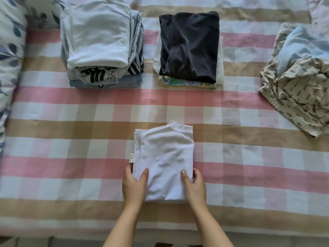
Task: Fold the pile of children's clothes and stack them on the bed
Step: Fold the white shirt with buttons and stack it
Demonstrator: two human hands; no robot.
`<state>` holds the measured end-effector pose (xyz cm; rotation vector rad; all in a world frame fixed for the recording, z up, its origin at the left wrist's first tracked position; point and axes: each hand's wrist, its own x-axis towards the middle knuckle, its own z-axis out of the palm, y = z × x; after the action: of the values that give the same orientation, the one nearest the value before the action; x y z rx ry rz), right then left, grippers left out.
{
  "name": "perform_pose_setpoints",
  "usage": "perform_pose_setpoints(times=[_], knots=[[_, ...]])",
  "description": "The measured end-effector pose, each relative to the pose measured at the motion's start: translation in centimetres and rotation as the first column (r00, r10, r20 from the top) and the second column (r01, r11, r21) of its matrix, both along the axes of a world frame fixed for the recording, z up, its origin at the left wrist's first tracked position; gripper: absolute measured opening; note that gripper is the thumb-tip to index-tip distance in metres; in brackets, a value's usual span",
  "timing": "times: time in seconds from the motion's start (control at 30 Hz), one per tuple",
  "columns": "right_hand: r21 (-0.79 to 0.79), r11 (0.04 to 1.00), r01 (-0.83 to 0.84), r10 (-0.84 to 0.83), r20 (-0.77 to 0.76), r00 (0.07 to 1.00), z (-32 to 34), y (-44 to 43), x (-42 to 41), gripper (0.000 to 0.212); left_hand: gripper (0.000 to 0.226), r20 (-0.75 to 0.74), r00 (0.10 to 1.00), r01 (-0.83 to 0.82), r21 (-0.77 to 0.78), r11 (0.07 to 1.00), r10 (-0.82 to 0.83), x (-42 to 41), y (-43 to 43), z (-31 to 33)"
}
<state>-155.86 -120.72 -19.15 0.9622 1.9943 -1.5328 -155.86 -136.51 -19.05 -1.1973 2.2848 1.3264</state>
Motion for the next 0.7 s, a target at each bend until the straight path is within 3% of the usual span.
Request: perform_pose_setpoints(times=[0.07, 0.13, 0.27, 0.4, 0.47, 0.7], knots=[[-0.015, 1.000, -0.016, 0.015, -0.016, 1.000, 0.3, 0.3, -0.5, 0.010, 0.017, 0.024, 0.999, 0.025, 0.139, 0.990, -0.028, -0.8, -0.6, 0.5], [-0.018, 0.999, -0.026, 0.025, -0.040, 0.999, 1.3, 0.7, -0.7, 0.008, 0.011, 0.037, 0.998, 0.037, 0.249, 0.968, -0.048, -1.4, -1.0, 1.4], [-0.031, 0.999, -0.014, 0.011, -0.095, 0.995, 4.4, 1.8, -1.1, 0.008, 0.012, -0.034, 0.999, 0.037, 0.263, 0.964, -0.030, -1.5, -0.5, 4.6], [-0.090, 0.996, 0.007, -0.021, -0.158, 0.987, 8.5, 3.5, -3.5, 0.005, 0.016, -0.134, 0.991, 0.035, 0.387, 0.921, 0.019, -3.6, 0.9, 9.0], [-0.094, 0.995, 0.018, -0.039, -0.220, 0.975, 10.3, 4.5, -6.2, 0.006, 0.024, -0.176, 0.984, 0.056, 0.432, 0.900, 0.023, -6.5, 1.7, 10.8], [-0.024, 0.999, -0.027, 0.013, -0.472, 0.882, 14.3, 6.9, -20.4, 0.010, 0.016, -0.353, 0.936, 0.159, 0.433, 0.887, 0.005, -21.0, 3.7, 13.8]])
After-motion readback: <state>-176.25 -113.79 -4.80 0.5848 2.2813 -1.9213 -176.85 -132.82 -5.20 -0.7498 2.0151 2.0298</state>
